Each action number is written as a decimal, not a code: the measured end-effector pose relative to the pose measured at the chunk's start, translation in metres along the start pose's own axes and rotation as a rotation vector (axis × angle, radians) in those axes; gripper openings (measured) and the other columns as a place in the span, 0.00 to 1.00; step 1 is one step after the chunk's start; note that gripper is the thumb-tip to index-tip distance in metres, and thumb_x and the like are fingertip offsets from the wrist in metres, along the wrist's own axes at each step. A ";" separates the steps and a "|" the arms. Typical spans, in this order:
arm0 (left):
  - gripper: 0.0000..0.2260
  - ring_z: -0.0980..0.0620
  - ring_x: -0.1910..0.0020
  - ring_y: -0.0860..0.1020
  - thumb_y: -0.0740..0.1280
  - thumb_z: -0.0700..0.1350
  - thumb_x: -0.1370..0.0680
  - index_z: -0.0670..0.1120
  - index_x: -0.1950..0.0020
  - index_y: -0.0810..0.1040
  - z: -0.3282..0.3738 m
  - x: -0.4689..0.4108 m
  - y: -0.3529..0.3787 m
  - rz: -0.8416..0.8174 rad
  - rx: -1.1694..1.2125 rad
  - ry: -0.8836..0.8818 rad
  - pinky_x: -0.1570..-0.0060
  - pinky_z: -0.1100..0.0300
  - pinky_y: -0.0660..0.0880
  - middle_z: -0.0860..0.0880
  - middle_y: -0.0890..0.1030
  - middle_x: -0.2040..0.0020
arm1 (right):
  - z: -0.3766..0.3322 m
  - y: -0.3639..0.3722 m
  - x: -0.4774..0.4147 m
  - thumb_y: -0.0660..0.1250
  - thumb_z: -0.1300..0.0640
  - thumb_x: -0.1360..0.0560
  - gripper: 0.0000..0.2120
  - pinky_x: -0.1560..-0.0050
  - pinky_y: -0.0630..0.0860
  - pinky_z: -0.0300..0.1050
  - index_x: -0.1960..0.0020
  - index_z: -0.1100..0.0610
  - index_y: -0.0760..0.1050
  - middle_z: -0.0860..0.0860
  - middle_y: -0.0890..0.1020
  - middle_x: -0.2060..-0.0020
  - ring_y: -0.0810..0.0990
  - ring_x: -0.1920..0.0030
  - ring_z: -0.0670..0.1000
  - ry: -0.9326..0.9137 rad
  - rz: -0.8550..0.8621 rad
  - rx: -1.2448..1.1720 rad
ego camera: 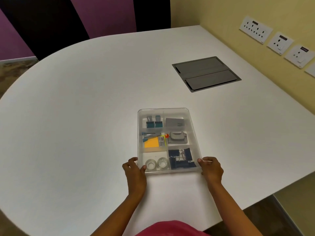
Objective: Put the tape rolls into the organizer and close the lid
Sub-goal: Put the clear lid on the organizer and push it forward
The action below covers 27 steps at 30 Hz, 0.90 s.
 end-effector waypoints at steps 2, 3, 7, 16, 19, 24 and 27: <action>0.18 0.41 0.41 0.73 0.66 0.37 0.24 0.40 0.35 0.68 -0.003 -0.001 0.000 0.002 -0.001 -0.012 0.41 0.55 0.69 0.37 0.68 0.38 | 0.008 -0.001 0.000 0.70 0.58 0.25 0.09 0.53 0.77 0.47 0.50 0.64 0.78 0.59 0.82 0.60 0.81 0.64 0.58 0.110 -0.042 -0.049; 0.17 0.42 0.43 0.73 0.66 0.38 0.23 0.40 0.36 0.68 -0.005 -0.002 0.000 0.003 0.011 -0.036 0.44 0.56 0.69 0.37 0.70 0.40 | 0.012 -0.001 0.000 0.70 0.58 0.25 0.08 0.53 0.78 0.48 0.52 0.63 0.78 0.58 0.82 0.62 0.80 0.66 0.56 0.157 -0.066 -0.114; 0.12 0.45 0.48 0.74 0.64 0.41 0.22 0.40 0.39 0.71 -0.015 -0.006 0.000 0.013 0.094 -0.153 0.46 0.54 0.70 0.39 0.76 0.44 | 0.018 -0.003 0.000 0.72 0.59 0.27 0.07 0.49 0.79 0.51 0.55 0.63 0.78 0.60 0.81 0.63 0.79 0.66 0.55 0.297 -0.160 -0.285; 0.11 0.43 0.49 0.78 0.66 0.43 0.23 0.40 0.42 0.74 -0.029 -0.012 0.002 -0.034 0.234 -0.314 0.41 0.47 0.74 0.44 0.78 0.49 | 0.015 0.002 -0.008 0.73 0.62 0.29 0.10 0.64 0.77 0.45 0.64 0.65 0.74 0.59 0.77 0.69 0.75 0.71 0.53 0.506 -0.161 -0.328; 0.10 0.44 0.56 0.79 0.66 0.42 0.23 0.39 0.43 0.76 -0.034 -0.016 0.004 -0.059 0.272 -0.366 0.44 0.50 0.75 0.43 0.80 0.50 | 0.015 0.000 -0.009 0.74 0.63 0.29 0.09 0.68 0.78 0.43 0.64 0.64 0.75 0.58 0.77 0.69 0.75 0.71 0.52 0.523 -0.194 -0.342; 0.08 0.47 0.67 0.73 0.65 0.38 0.22 0.41 0.62 0.77 -0.037 -0.024 0.007 -0.120 0.312 -0.464 0.49 0.51 0.75 0.43 0.76 0.65 | 0.015 0.000 -0.008 0.73 0.64 0.29 0.08 0.78 0.78 0.37 0.61 0.65 0.75 0.58 0.76 0.67 0.75 0.69 0.52 0.541 -0.220 -0.351; 0.13 0.47 0.69 0.70 0.63 0.36 0.22 0.41 0.68 0.73 -0.039 -0.030 0.009 -0.170 0.316 -0.502 0.56 0.54 0.70 0.44 0.72 0.70 | 0.012 -0.001 -0.008 0.72 0.65 0.29 0.07 0.77 0.79 0.38 0.58 0.66 0.75 0.58 0.76 0.67 0.75 0.68 0.52 0.558 -0.237 -0.352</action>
Point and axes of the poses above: each hand's wrist, its own x-axis away from the middle knuckle, its own y-axis out of the palm, z = x × y, the point moved 4 cm from there along -x, towards the middle knuckle
